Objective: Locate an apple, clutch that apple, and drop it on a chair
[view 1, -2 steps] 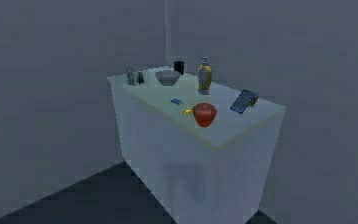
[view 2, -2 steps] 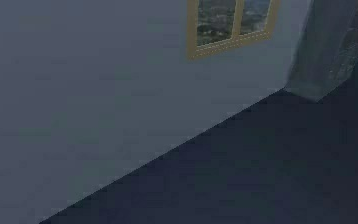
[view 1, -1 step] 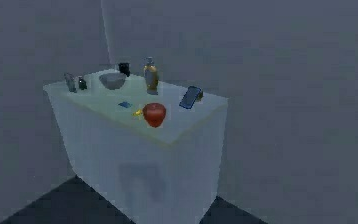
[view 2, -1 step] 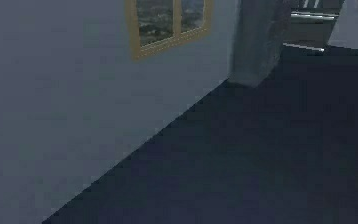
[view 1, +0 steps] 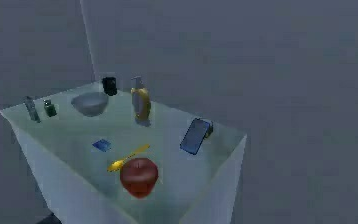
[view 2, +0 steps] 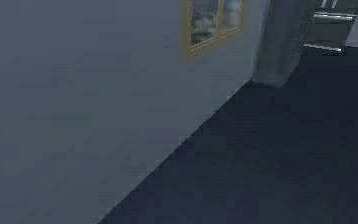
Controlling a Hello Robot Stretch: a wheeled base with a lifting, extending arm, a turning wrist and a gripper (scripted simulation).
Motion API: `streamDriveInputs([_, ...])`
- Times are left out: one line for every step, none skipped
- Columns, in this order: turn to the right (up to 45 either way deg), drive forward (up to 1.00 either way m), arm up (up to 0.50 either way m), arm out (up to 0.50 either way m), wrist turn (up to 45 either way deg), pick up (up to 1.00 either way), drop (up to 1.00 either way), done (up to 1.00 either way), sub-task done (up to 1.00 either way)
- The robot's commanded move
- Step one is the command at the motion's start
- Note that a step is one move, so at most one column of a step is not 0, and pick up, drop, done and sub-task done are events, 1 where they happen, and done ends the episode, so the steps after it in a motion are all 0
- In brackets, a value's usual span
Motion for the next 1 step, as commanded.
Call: streamDriveInputs([-45.0,0.00,0.00,0.00,0.0,0.00,0.00,0.00,0.00])
